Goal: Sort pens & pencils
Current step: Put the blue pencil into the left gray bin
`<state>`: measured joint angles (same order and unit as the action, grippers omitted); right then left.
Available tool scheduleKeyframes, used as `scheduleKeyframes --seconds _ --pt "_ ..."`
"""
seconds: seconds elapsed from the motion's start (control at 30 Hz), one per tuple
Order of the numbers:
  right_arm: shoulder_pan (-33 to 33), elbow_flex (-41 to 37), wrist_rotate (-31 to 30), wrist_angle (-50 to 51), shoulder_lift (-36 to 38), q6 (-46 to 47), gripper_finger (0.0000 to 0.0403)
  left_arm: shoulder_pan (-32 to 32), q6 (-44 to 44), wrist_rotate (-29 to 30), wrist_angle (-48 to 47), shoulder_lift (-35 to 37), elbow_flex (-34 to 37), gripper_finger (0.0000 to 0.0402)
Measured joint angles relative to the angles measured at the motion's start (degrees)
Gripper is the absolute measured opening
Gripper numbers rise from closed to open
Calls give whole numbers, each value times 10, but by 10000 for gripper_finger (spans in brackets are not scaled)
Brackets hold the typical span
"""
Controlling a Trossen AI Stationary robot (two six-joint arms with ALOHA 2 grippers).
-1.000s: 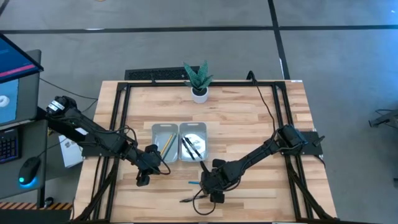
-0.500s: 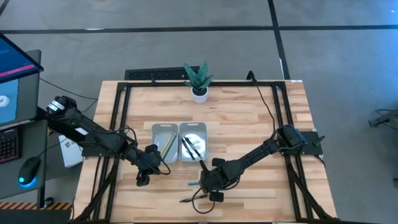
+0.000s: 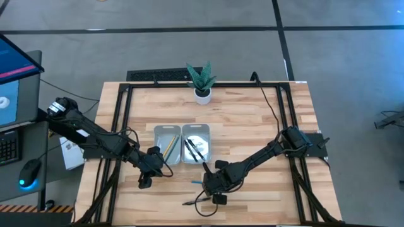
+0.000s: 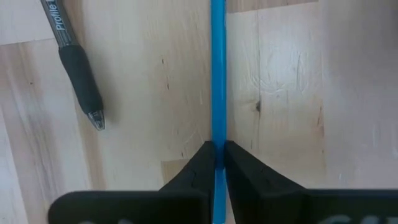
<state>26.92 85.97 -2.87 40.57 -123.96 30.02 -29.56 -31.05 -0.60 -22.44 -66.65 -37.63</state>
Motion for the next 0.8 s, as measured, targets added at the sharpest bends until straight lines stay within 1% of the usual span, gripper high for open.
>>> scheduleKeyframes --seconds 0.2,0.33,0.57,0.8 --pt "0 10 0 1 -1 -1 48 0 0 0 0 0 0 38" --pt "-2 25 0 3 -3 -22 50 0 0 0 -1 0 0 38" --pt "-18 39 8 15 -6 -35 50 0 0 0 -2 0 0 38" --pt "-39 63 -6 27 -7 -60 51 0 0 -6 -2 0 0 38"
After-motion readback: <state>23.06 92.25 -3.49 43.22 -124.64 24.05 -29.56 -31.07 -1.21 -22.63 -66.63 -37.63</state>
